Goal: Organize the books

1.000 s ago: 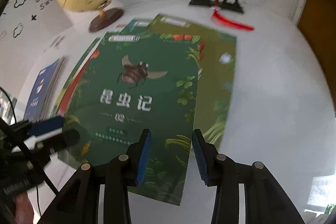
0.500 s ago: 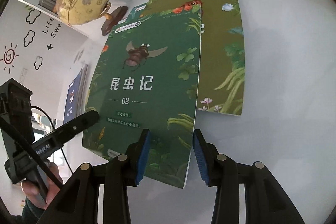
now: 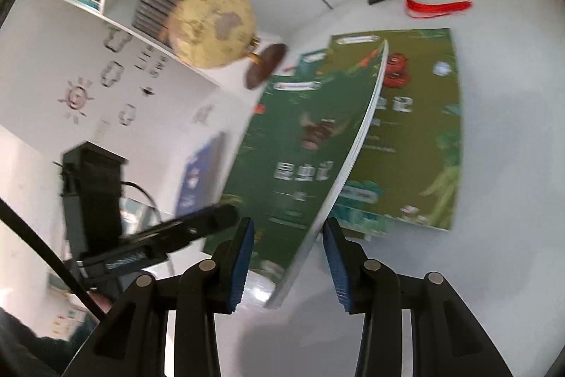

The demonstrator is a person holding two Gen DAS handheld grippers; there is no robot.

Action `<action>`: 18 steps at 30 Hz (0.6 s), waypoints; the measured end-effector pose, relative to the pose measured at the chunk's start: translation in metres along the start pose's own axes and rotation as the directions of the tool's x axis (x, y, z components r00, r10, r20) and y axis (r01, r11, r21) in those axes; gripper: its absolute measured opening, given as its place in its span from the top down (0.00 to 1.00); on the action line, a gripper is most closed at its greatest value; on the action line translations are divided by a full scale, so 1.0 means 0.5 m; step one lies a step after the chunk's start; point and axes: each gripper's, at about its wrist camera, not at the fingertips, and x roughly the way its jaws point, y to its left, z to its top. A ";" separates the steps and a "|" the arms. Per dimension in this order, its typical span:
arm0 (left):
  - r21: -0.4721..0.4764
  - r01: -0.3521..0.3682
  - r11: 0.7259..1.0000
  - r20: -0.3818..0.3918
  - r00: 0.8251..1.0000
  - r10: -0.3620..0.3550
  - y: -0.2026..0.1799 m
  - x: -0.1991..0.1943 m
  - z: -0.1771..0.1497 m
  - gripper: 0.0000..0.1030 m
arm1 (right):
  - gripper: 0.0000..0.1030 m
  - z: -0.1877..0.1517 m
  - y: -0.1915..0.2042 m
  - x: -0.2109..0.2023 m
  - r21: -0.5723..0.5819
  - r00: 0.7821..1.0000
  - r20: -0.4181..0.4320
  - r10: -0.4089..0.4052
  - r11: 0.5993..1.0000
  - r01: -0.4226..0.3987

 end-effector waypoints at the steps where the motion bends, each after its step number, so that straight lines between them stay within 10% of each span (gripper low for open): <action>1: 0.002 -0.006 1.000 0.000 1.000 0.006 0.001 0.003 0.001 0.59 | 0.61 0.003 -0.001 0.007 -0.006 1.000 -0.004 -0.003 1.000 0.003; 10: 0.032 -0.053 0.998 -0.042 0.998 0.054 -0.005 0.061 -0.010 0.79 | 0.81 -0.004 -0.037 0.082 0.028 0.993 -0.061 -0.098 0.995 0.100; 18: 0.224 -0.205 0.953 0.089 0.978 0.190 -0.064 0.022 -0.015 0.86 | 0.85 -0.003 0.073 0.074 -0.249 0.949 0.024 -0.313 0.918 0.309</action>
